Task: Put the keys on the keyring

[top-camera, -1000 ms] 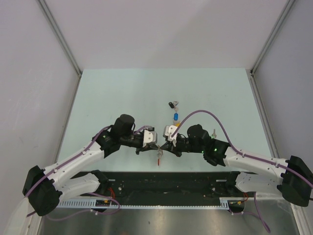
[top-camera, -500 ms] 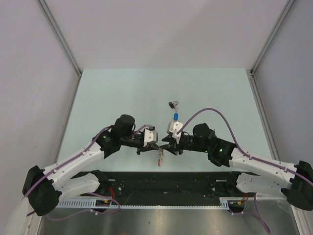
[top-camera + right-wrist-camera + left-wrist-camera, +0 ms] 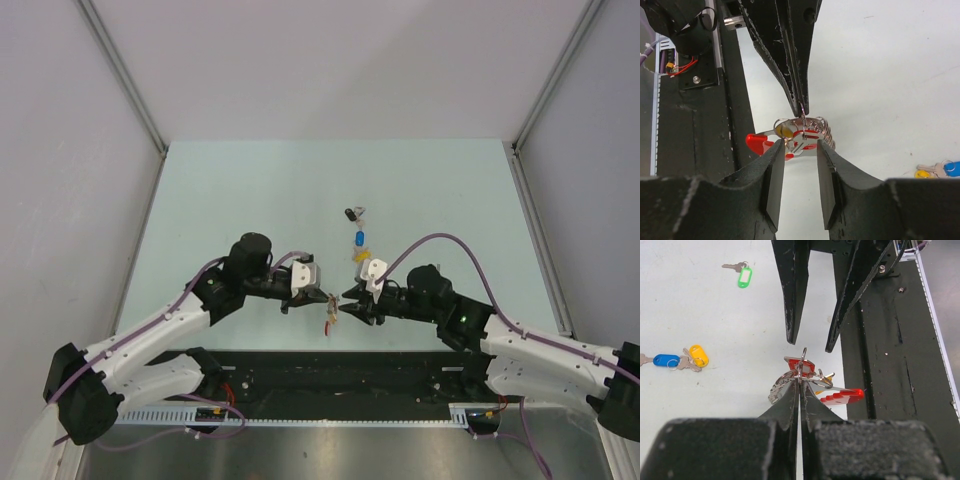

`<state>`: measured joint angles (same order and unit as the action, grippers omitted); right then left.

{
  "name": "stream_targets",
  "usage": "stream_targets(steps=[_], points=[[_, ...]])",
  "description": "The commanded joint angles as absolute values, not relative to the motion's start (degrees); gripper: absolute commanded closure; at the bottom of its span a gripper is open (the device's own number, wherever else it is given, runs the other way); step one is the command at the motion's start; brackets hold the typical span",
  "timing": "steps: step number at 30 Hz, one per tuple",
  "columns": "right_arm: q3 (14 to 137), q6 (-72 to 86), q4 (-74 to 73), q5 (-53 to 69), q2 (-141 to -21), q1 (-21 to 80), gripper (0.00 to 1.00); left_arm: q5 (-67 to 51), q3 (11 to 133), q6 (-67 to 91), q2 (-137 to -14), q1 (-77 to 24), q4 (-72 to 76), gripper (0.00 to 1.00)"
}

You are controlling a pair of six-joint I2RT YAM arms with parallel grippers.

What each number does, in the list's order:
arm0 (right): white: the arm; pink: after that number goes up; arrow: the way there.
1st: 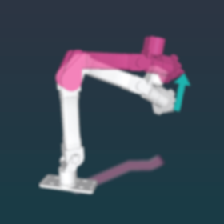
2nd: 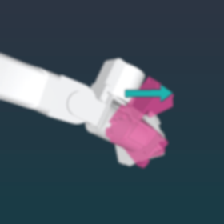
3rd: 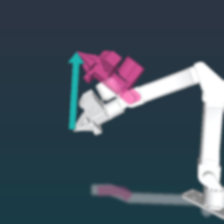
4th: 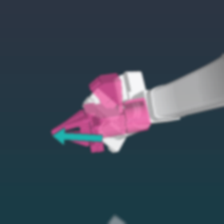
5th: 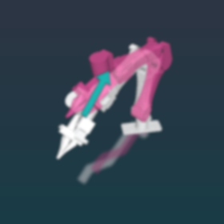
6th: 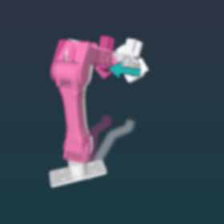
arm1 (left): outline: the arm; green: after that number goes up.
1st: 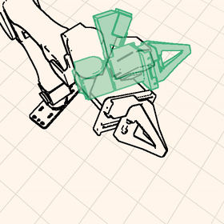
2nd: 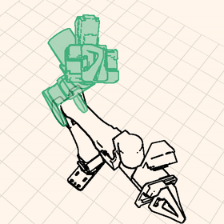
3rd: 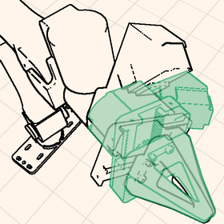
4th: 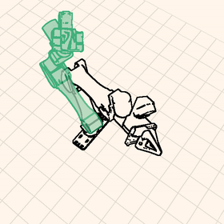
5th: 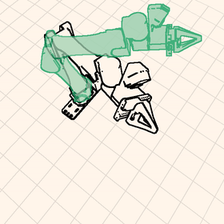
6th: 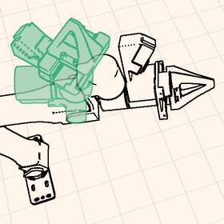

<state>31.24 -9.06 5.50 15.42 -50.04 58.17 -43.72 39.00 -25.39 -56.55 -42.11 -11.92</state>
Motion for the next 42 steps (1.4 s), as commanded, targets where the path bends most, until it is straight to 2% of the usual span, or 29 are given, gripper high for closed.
stream_targets(steps=[1, 7, 13, 18, 42], points=[[30.9, -10.1, 10.1, 15.2, -50.7, 58.4, 0.64, -46.3, 38.8, -24.6, -55.8, -42.4, -9.1, 0.99], [30.7, -10.6, 12.0, 15.4, -51.8, 58.4, 0.69, -46.8, 38.9, -24.4, -56.6, -42.4, -9.2, 1.00], [30.7, -10.9, 12.6, 15.9, -52.9, 58.3, 0.83, -46.8, 38.9, -24.5, -56.9, -42.4, -9.3, 1.00], [30.7, -11.4, 12.3, 16.1, -52.7, 58.3, 0.99, -46.8, 38.9, -24.4, -56.9, -42.4, -9.2, 1.00], [34.5, -12.4, 10.7, 18.0, -54.9, 58.3, 1.00, -46.7, 40.0, -25.4, -58.7, -42.5, -11.6, 1.00]])
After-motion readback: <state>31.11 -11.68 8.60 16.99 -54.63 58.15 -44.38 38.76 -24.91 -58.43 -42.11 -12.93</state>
